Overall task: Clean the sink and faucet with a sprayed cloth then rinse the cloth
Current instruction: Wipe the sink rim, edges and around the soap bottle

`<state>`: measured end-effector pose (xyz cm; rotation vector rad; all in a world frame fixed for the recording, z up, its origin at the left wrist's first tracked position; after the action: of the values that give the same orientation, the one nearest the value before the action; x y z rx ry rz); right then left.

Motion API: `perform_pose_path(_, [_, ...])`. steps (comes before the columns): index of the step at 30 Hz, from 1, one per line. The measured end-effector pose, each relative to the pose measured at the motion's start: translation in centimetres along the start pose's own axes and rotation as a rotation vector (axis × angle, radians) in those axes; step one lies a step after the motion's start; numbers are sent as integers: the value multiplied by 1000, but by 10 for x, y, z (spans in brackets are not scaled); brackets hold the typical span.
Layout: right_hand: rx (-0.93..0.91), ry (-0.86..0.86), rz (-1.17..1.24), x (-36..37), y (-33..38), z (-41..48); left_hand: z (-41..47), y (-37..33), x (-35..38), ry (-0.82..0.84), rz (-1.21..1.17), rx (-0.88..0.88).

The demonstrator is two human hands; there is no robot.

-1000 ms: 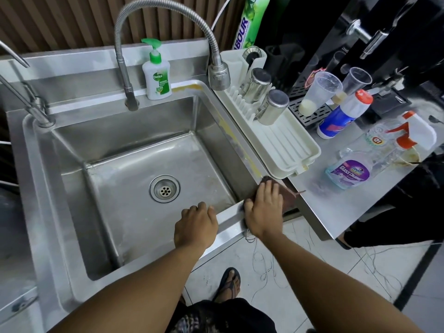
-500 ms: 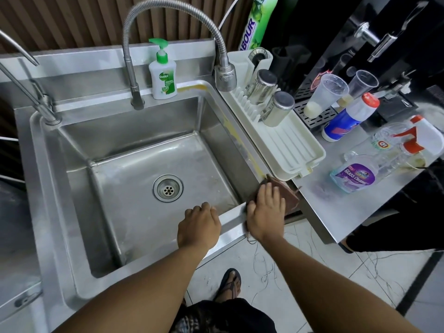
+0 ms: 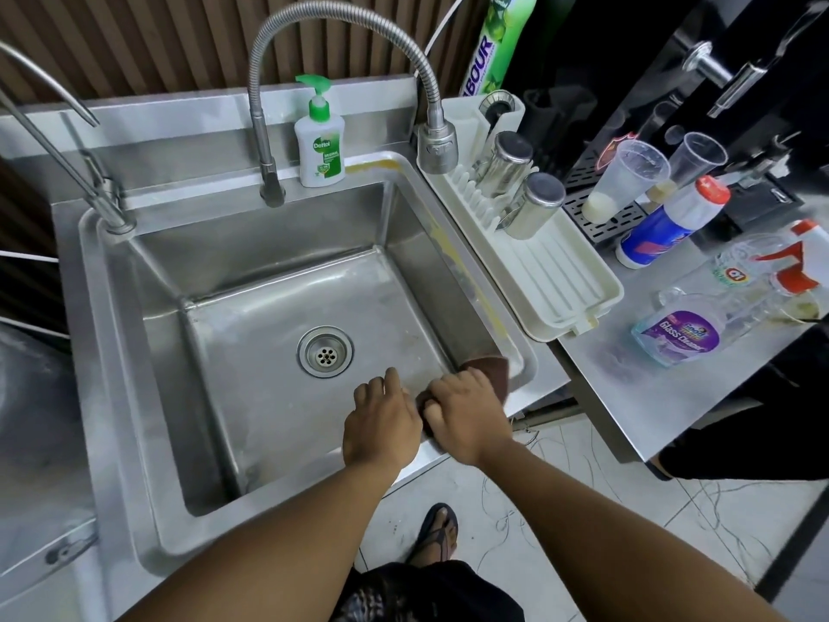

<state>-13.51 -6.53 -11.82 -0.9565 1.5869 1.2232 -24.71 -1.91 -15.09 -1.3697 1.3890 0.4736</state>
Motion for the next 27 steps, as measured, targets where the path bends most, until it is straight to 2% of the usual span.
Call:
perform_pose_path(3, [-196, 89, 7, 8, 4, -18, 0, -1, 2, 5, 8, 13])
perform_pose_path(5, [-217, 142, 21, 3, -17, -33, 0, -1, 1, -1, 15, 13])
perform_pose_path(7, [-50, 117, 38, -7, -63, -36, 0, -1, 2, -6, 18, 13])
perform_pose_path(9, [201, 26, 32, -15, -105, -34, 0, 0, 2, -9, 21, 12])
perform_pose_path(11, [373, -67, 12, -17, -105, -31, 0, 0, 3, -5, 18, 12])
perform_pose_path(12, [390, -110, 24, -14, -90, -32, 1, 0, 3, -5, 20, 15])
perform_pose_path(13, [347, -133, 61, -8, -68, -35, 1, 0, 3, -6, 22, 16])
perform_pose_path(16, [9, -37, 130, 13, -5, -64, 0, -1, 1, -4, 19, 12])
perform_pose_path(18, [-113, 8, 95, 11, -14, -76, 0, -1, 1, -4, 18, 15])
perform_pose_path(19, [-88, 1, 85, 7, -32, -76, -1, -2, 1, -3, 21, 18])
perform_pose_path(22, [184, -81, 100, -13, -91, -59, -1, 0, 2, -4, 29, 18])
perform_pose_path(24, [289, -102, 52, -14, -95, -44, -1, 0, 3, -1, 27, 16])
perform_pose_path(27, [186, -59, 11, -5, -50, -20, 1, -1, 3, -3, 15, 18])
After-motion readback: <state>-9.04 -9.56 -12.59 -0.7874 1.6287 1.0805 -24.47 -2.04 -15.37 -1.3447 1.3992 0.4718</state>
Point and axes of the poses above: each hand's wrist, its own z-axis towards the middle knuckle, its own x-axis out of the palm, y = z × x, the point moved 10 cm from there along z, towards the middle knuckle, and after that the axes turned 5 degrees about z, right-handed, at the moved point
